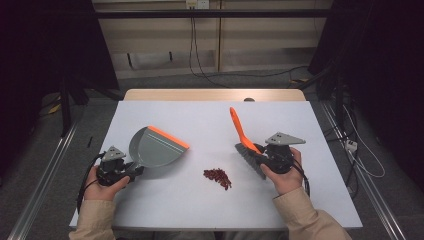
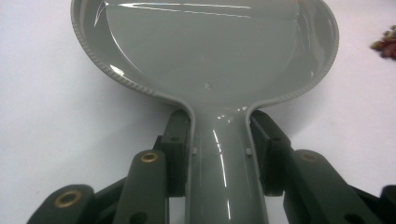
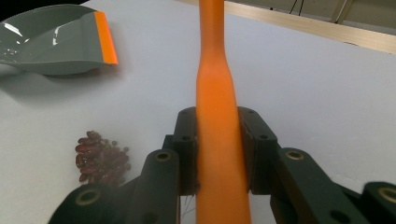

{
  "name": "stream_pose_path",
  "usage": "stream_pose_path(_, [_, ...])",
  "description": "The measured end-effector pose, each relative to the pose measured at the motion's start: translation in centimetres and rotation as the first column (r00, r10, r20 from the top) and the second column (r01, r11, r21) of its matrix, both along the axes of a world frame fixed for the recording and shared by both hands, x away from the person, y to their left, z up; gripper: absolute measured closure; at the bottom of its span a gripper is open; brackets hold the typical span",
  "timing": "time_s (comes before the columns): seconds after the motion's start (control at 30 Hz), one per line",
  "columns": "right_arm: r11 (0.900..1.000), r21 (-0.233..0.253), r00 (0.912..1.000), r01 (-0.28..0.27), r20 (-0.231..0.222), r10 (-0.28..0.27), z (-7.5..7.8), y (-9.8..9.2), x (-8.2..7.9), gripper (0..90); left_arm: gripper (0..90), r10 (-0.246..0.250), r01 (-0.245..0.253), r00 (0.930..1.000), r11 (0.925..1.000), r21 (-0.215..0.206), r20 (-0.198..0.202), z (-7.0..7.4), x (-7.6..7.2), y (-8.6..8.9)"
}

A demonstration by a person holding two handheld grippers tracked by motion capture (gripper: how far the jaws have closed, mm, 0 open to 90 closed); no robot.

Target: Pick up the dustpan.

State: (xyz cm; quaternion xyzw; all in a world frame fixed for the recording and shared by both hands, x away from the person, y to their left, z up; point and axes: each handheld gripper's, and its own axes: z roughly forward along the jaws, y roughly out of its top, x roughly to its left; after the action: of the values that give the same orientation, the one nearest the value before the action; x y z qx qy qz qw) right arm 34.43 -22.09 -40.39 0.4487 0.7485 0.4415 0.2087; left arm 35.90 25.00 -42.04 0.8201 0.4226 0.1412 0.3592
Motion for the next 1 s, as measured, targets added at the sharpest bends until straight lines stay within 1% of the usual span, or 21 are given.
stream_pose_path(0.1, [1.000,0.000,1.0000,0.002,0.000,-0.002,0.0,0.0,0.0,71.3,63.1,-0.020,0.020,0.9997,0.9998,-0.008,0.015,0.4,-0.4,-0.1])
stream_pose_path(0.2, [1.000,0.001,1.0000,0.008,-0.002,-0.008,0.0,0.0,0.1,71.3,63.1,-0.056,0.057,0.9981,0.9984,-0.006,0.024,1.0,-0.9,-0.1])
stream_pose_path(0.23, [1.000,0.002,1.0000,0.009,-0.001,-0.009,0.0,0.0,0.2,71.3,63.1,-0.066,0.066,0.9975,0.9977,-0.014,0.025,1.1,-1.0,-0.2])
stream_pose_path(0.27, [1.000,0.002,1.0000,0.009,0.000,-0.009,0.0,0.1,0.2,71.3,63.0,-0.083,0.083,0.9964,0.9965,-0.010,0.016,1.3,-1.2,-0.2])
stream_pose_path(0.3, [1.000,0.001,1.0000,0.007,0.001,-0.007,0.0,0.1,0.2,71.3,63.0,-0.090,0.090,0.9958,0.9959,-0.008,0.016,1.4,-1.3,-0.3])
stream_pose_path(0.33, [1.000,0.001,1.0000,0.006,0.001,-0.006,0.0,0.1,0.2,71.3,63.0,-0.104,0.104,0.9944,0.9945,-0.009,0.022,1.5,-1.5,-0.4])
stream_pose_path(0.37, [1.000,0.000,1.0000,0.007,-0.001,-0.007,0.0,0.2,0.2,71.3,63.0,-0.114,0.115,0.9933,0.9934,-0.010,0.016,1.6,-1.5,-0.5])
stream_pose_path(0.43, [1.000,0.001,1.0000,0.008,-0.003,-0.008,0.0,0.2,0.3,71.3,63.0,-0.129,0.130,0.9914,0.9914,-0.015,0.017,1.8,-1.8,-0.6])
stream_pose_path(0.5, [1.000,-0.001,1.0000,0.009,-0.001,-0.009,0.0,0.2,0.3,71.3,63.0,-0.155,0.155,0.9876,0.9879,-0.005,0.027,1.9,-1.9,-0.7])
stream_pose_path(0.57, [1.000,-0.001,0.9999,0.014,-0.002,-0.014,0.0,0.2,0.3,71.3,63.0,-0.174,0.174,0.9846,0.9844,-0.023,0.016,2.0,-2.1,-0.8])
stream_pose_path(0.63, [1.000,-0.005,0.9999,0.016,-0.002,-0.016,0.0,0.3,0.4,71.3,63.1,-0.198,0.199,0.9800,0.9800,-0.013,0.016,2.0,-2.2,-0.8])
stream_pose_path(0.67, [1.000,-0.003,0.9999,0.016,-0.006,-0.016,-0.1,0.3,0.4,71.3,63.0,-0.213,0.213,0.9770,0.9768,-0.020,0.009,2.0,-2.3,-0.8])
stream_pose_path(0.7, [1.000,-0.001,0.9998,0.017,-0.007,-0.017,-0.1,0.3,0.4,71.3,63.0,-0.224,0.224,0.9745,0.9745,-0.009,0.004,2.1,-2.4,-0.8])
stream_pose_path(0.73, [1.000,-0.004,0.9999,0.016,-0.004,-0.016,-0.1,0.3,0.5,71.3,63.0,-0.237,0.237,0.9715,0.9715,-0.002,0.008,2.1,-2.5,-0.9])
stream_pose_path(0.8, [1.000,-0.002,0.9999,0.015,-0.007,-0.015,-0.1,0.4,0.6,71.3,63.0,-0.255,0.255,0.9668,0.9668,-0.002,0.010,2.2,-2.8,-1.0])
stream_pose_path(0.9, [1.000,-0.002,0.9998,0.018,-0.006,-0.018,-0.2,0.5,0.7,71.3,63.0,-0.294,0.294,0.9557,0.9557,0.001,0.004,2.2,-3.1,-1.3])
stream_pose_path(0.93, [1.000,-0.002,0.9998,0.019,-0.006,-0.019,-0.2,0.5,0.7,71.3,63.0,-0.303,0.303,0.9530,0.9530,0.006,0.002,2.2,-3.2,-1.5])
stream_pose_path(0.97, [1.000,-0.005,0.9998,0.019,-0.009,-0.019,-0.2,0.6,0.7,71.3,63.0,-0.305,0.305,0.9525,0.9523,0.015,0.001,2.2,-3.4,-1.6])
stream_pose_path(1.0, [1.000,-0.005,0.9998,0.018,-0.010,-0.018,-0.2,0.7,0.8,71.3,63.0,-0.319,0.319,0.9476,0.9475,0.009,-0.003,2.2,-3.4,-1.7])
